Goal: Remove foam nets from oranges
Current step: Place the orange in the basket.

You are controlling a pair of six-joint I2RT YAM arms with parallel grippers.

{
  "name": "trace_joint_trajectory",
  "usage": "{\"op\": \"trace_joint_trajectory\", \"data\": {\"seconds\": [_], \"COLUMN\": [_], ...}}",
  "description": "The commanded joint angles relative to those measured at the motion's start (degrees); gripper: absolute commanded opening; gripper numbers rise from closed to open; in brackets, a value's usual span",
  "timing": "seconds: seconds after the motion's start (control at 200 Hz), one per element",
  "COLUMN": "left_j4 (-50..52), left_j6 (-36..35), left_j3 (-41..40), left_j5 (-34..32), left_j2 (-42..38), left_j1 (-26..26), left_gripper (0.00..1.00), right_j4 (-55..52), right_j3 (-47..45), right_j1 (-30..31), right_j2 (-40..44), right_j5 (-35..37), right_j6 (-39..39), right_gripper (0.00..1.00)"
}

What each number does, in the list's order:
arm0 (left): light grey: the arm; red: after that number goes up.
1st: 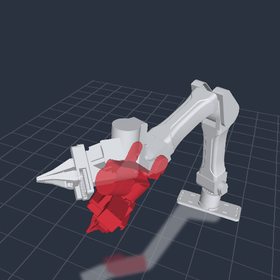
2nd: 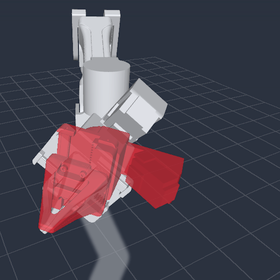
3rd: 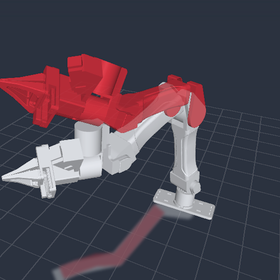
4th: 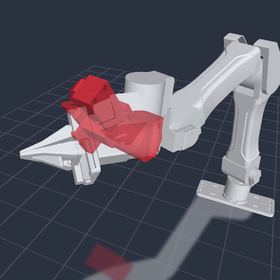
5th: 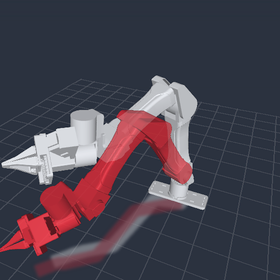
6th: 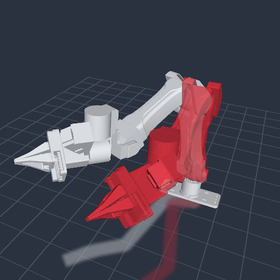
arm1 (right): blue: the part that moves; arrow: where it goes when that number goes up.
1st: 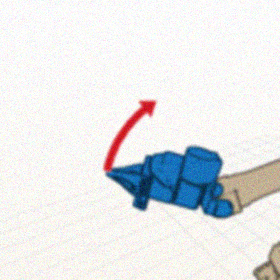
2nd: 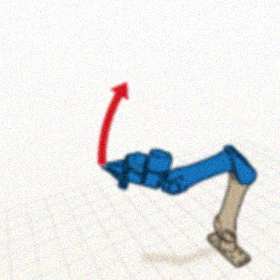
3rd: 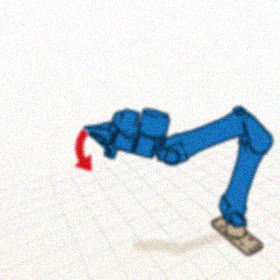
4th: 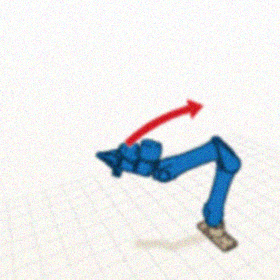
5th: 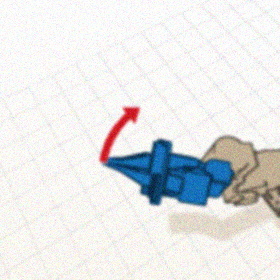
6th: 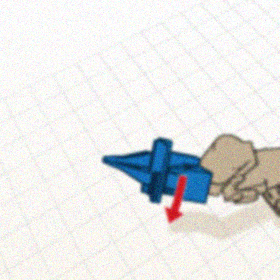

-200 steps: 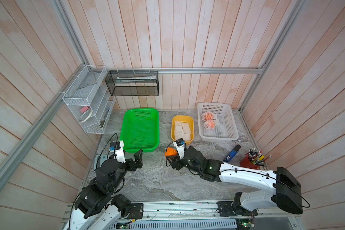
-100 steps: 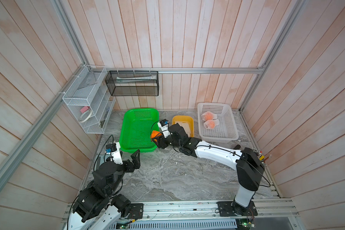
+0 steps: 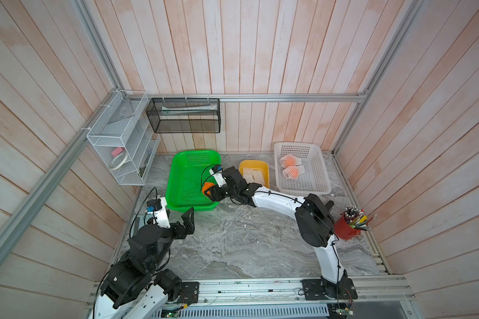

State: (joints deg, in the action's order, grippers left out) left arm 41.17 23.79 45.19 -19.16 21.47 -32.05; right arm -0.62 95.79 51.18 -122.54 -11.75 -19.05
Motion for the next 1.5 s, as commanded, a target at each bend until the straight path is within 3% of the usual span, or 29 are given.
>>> {"op": "trace_joint_trajectory", "data": {"seconds": [0.0,0.42,0.76,0.965,1.495], "left_j4": [-0.49,-0.92,-1.17,-1.25,-1.63], "left_j6": [-0.3,-0.85,-1.0,-1.12,-1.33], "left_j3": [-1.2,-1.51,-1.68,-1.67,-1.91], "left_j5": [0.11,0.17,0.35,0.17,0.44], "left_j2": [-0.98,-1.52,-1.56,-1.48,-1.29], "left_j1": [-0.16,-0.2,-0.2,-0.17,-0.21], "left_gripper": [1.0,1.0,1.0,1.0,1.0], "right_j4": [-1.6,-3.61,-8.42,-15.52,-34.79], "right_j3": [1.86,2.87,5.37,12.09,37.45], "right_j1": [-0.55,-0.29,0.8,1.99,2.95], "right_j2": [-0.68,-2.78,-4.95,-8.24,-22.85], "right_j5": [-1.43,-3.1,0.67,5.41,8.65], "right_j6": [-0.16,-0.21,1.42,4.05,7.18], "right_gripper": [0.64,0.64,0.65,0.66,0.67]}}
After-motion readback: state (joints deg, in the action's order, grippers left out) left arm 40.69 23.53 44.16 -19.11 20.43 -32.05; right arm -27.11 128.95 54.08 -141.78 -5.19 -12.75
